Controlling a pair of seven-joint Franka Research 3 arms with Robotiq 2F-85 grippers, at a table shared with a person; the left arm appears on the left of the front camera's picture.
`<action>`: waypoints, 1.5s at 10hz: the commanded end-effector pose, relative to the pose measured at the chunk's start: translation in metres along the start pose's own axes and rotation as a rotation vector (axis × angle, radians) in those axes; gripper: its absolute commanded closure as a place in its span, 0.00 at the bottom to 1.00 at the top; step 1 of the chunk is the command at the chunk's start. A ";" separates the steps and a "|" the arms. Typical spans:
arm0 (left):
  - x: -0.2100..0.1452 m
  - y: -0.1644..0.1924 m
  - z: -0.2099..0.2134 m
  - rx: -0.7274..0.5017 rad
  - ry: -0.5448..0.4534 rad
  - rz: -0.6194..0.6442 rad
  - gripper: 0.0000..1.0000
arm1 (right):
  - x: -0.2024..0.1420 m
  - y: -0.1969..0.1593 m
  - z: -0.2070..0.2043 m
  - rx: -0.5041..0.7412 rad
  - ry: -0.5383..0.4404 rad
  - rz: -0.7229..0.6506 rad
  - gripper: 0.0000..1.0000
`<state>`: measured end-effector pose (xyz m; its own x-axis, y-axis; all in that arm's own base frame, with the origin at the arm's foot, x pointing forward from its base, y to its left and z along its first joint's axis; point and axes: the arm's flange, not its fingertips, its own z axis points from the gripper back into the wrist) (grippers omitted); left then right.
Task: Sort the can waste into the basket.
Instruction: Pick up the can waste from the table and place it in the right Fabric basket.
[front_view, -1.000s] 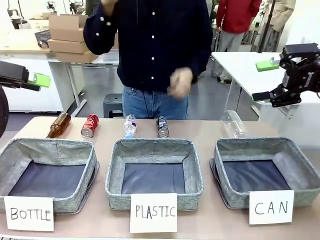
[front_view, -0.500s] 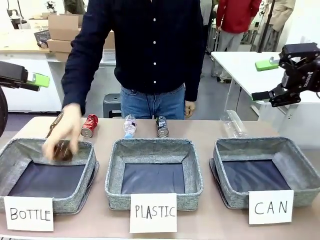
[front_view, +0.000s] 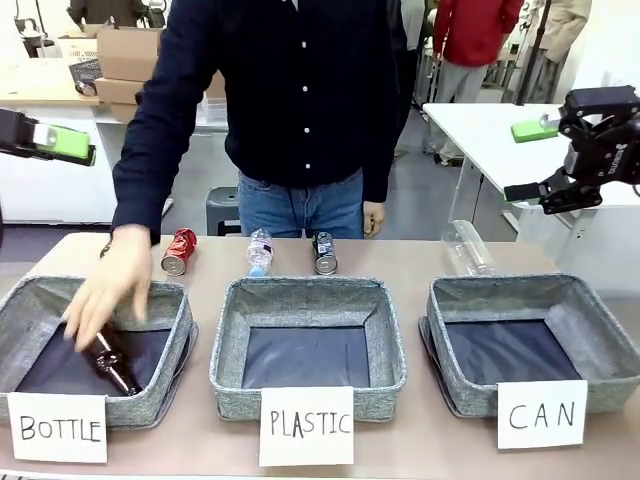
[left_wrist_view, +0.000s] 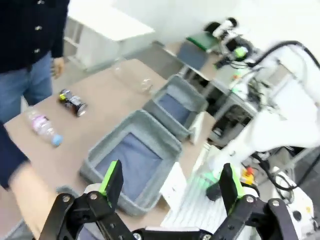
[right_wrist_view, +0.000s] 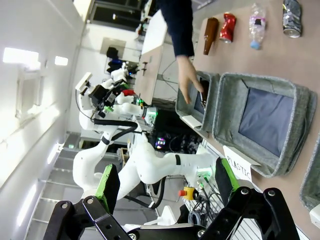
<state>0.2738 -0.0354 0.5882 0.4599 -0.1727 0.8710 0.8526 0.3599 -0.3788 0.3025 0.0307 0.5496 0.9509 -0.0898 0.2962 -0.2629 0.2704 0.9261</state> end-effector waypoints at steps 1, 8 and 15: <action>0.002 0.013 0.002 -0.036 0.000 0.007 0.00 | 0.003 0.001 -0.002 0.026 -0.008 0.027 0.00; 0.020 0.086 -0.041 0.424 0.208 0.246 0.00 | 0.003 0.001 -0.002 0.026 -0.008 0.027 0.00; 0.016 0.305 -0.183 0.629 0.592 0.511 0.00 | 0.003 0.001 -0.002 0.026 -0.008 0.027 0.00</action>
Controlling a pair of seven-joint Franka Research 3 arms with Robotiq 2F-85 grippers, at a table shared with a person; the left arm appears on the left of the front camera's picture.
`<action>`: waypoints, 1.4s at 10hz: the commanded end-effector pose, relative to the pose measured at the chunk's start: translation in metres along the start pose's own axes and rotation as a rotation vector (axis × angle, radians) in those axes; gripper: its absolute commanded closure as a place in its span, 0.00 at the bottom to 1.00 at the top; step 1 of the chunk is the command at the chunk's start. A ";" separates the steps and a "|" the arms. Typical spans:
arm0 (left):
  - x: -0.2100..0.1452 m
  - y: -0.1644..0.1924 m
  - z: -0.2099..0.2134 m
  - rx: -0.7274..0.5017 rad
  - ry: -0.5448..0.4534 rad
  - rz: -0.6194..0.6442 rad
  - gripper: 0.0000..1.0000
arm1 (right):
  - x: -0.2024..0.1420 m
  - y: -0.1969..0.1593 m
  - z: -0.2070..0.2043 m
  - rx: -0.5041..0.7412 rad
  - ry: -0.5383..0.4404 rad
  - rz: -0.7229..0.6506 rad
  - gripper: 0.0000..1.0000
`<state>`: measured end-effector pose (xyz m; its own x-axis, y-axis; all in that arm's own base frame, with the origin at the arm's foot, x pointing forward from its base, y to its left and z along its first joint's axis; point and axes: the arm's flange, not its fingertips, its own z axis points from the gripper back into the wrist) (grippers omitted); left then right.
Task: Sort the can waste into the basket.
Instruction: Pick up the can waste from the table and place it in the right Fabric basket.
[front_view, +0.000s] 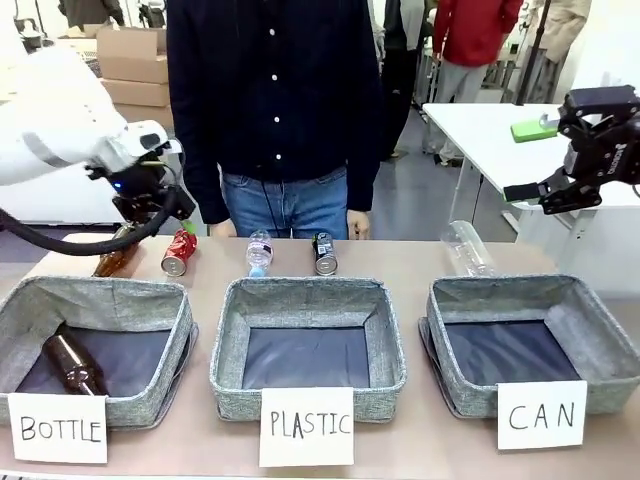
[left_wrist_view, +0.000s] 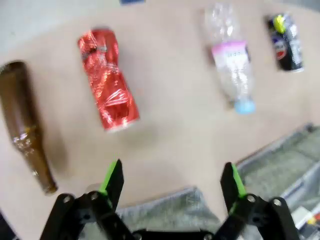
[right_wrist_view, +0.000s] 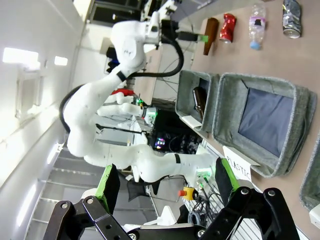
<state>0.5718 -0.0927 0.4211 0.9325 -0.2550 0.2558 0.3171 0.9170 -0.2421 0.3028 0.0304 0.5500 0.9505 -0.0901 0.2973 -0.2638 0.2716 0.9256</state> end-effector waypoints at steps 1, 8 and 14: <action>0.028 0.009 -0.020 -0.074 -0.112 0.023 0.00 | 0.003 0.001 -0.002 0.027 -0.008 0.026 0.00; 0.029 0.051 -0.069 0.031 0.040 0.199 0.00 | 0.003 0.001 -0.002 0.027 -0.008 0.026 0.00; 0.051 0.062 -0.110 0.080 0.008 0.216 0.00 | 0.003 0.001 -0.002 0.027 -0.008 0.026 0.00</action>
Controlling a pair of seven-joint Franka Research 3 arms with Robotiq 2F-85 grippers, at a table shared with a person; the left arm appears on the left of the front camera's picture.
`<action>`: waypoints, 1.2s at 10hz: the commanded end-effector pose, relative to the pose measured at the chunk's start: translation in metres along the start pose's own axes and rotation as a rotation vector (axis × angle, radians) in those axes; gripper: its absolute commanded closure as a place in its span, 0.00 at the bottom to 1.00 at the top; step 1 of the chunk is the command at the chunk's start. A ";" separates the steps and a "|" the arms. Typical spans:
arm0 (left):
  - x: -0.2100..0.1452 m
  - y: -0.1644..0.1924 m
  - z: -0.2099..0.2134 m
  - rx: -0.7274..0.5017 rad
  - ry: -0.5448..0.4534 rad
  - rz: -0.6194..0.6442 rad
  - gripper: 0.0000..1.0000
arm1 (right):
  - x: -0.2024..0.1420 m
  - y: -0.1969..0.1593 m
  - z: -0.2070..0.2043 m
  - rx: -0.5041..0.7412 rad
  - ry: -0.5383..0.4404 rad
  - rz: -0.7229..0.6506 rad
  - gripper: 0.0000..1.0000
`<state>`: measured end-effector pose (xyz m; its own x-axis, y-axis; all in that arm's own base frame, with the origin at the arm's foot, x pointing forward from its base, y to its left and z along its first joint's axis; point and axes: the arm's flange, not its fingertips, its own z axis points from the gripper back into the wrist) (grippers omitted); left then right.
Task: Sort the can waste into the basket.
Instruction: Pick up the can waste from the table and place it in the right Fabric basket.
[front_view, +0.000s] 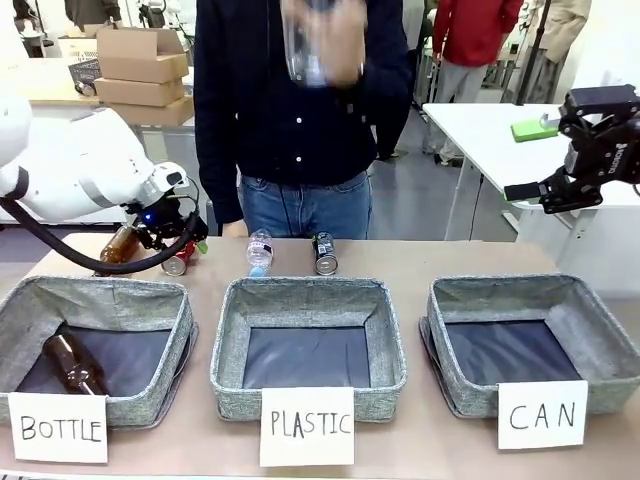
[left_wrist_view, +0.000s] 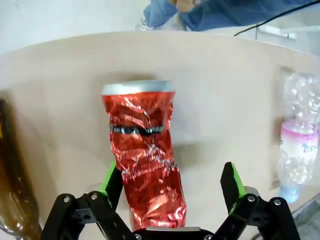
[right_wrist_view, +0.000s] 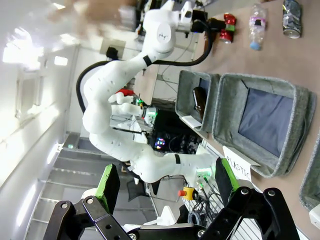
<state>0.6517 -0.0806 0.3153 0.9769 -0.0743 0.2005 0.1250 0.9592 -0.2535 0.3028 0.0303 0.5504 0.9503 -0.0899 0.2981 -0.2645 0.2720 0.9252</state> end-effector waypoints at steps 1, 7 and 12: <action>0.008 -0.002 0.000 0.050 -0.023 0.031 0.00 | 0.003 0.000 -0.003 0.027 -0.008 0.025 0.00; 0.006 -0.005 -0.005 0.106 -0.020 0.032 1.00 | 0.003 0.000 -0.003 0.027 -0.008 0.025 0.00; -0.008 -0.003 0.029 0.068 -0.096 0.071 1.00 | 0.003 0.000 -0.003 0.027 -0.008 0.025 0.00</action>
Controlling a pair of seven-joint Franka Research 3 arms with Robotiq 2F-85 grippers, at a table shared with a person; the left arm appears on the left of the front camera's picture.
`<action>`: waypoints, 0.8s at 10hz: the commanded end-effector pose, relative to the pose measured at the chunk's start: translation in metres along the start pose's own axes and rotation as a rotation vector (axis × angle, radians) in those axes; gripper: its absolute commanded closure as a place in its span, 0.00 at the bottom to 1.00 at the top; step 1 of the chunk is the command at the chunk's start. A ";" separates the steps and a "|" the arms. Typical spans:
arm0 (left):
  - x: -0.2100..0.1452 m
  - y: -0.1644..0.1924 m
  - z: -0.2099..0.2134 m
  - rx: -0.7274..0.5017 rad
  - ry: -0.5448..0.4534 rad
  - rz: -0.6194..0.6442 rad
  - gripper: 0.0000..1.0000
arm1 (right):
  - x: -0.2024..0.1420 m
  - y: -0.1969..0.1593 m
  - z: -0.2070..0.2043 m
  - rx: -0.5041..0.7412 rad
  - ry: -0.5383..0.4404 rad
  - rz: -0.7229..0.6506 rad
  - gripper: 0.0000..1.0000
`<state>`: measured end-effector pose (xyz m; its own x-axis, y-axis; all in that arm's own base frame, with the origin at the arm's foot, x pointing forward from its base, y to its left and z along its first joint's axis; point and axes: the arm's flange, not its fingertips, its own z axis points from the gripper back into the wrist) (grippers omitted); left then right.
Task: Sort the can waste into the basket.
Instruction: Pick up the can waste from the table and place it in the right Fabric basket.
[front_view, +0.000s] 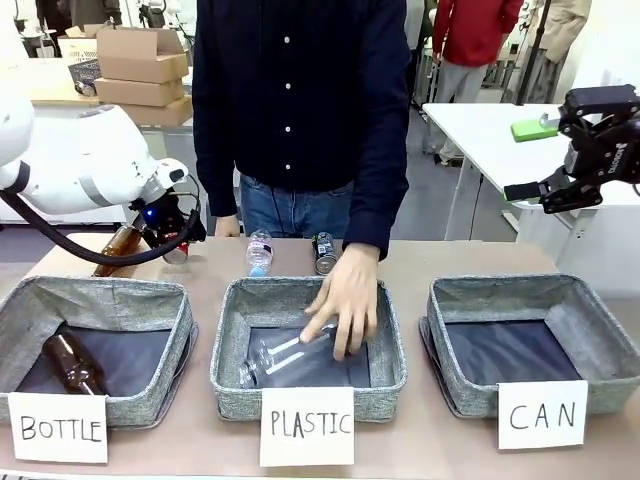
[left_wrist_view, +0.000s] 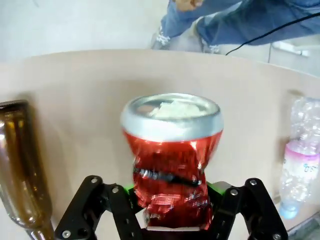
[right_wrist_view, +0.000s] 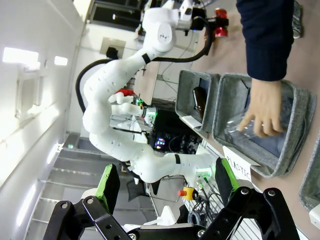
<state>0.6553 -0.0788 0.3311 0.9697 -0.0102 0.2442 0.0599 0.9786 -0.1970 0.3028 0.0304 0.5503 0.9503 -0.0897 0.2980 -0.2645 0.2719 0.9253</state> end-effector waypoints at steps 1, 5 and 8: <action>-0.022 -0.001 0.032 -0.041 -0.064 0.005 1.00 | 0.003 0.000 -0.003 0.027 -0.008 0.025 0.00; -0.158 -0.048 0.185 -0.397 -0.087 -0.408 1.00 | 0.003 0.000 -0.003 0.027 -0.008 0.025 0.00; -0.288 -0.090 0.221 -0.420 -0.099 -1.037 1.00 | 0.003 0.000 -0.003 0.027 -0.008 0.025 0.00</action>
<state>0.3569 -0.1345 0.4916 0.6394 -0.5639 0.5227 0.7576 0.5780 -0.3031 0.3029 0.0302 0.5514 0.9497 -0.0897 0.3001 -0.2664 0.2727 0.9245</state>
